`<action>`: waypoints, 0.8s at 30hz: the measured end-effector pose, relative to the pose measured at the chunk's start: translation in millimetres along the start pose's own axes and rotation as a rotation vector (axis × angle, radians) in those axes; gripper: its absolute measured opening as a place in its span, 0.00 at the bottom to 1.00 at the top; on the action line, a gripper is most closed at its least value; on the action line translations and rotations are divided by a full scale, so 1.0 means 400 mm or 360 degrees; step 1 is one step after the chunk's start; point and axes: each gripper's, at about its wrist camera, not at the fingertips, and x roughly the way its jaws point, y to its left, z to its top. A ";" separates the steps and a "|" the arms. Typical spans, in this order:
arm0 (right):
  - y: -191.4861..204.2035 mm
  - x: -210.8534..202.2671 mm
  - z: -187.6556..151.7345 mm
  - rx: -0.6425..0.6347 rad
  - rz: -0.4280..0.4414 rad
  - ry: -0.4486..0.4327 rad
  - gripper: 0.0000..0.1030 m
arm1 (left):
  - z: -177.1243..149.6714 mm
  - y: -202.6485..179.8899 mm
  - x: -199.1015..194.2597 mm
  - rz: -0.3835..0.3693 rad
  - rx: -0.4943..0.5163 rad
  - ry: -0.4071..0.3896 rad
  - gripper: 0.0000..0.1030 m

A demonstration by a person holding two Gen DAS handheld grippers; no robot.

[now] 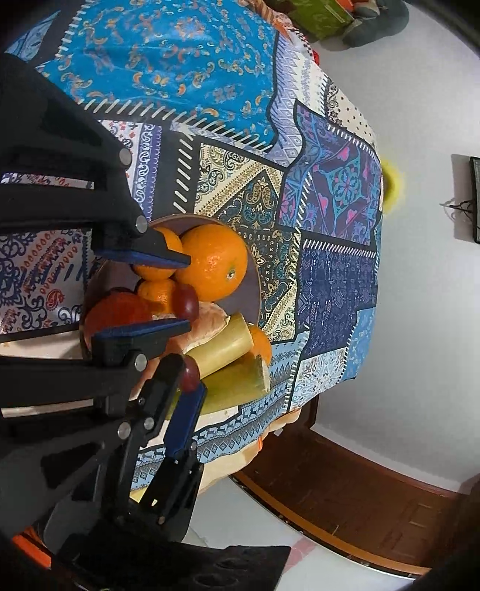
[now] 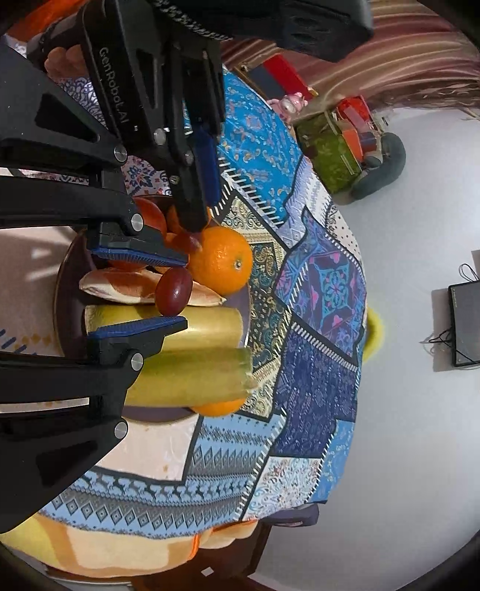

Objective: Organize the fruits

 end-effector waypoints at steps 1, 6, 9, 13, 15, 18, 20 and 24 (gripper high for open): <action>-0.001 0.002 0.000 0.0003 0.0001 0.0004 0.24 | 0.000 0.001 0.000 -0.0002 -0.0002 -0.0001 0.25; -0.006 0.005 0.002 0.0013 0.0005 0.0031 0.28 | 0.002 0.006 -0.014 0.0002 -0.0020 -0.0012 0.25; -0.001 -0.012 0.005 0.0005 -0.0006 0.0011 0.33 | 0.001 0.007 -0.040 0.0025 -0.0015 -0.0034 0.25; 0.003 -0.050 0.013 0.0002 -0.0021 -0.0035 0.33 | 0.001 0.002 -0.100 0.0053 -0.0011 -0.0094 0.25; 0.005 -0.087 0.019 0.0014 -0.0031 -0.0078 0.33 | 0.003 -0.008 -0.148 0.0068 -0.0002 -0.0145 0.25; 0.010 -0.144 0.031 0.0026 -0.0039 -0.0144 0.33 | 0.006 -0.038 -0.238 0.0107 0.0035 -0.0257 0.25; 0.022 -0.207 0.040 0.0025 -0.0048 -0.0223 0.33 | 0.004 -0.057 -0.295 0.0126 0.0053 -0.0333 0.25; 0.048 -0.346 0.053 0.0025 -0.0063 -0.0393 0.33 | -0.001 -0.104 -0.443 0.0090 0.0071 -0.0497 0.25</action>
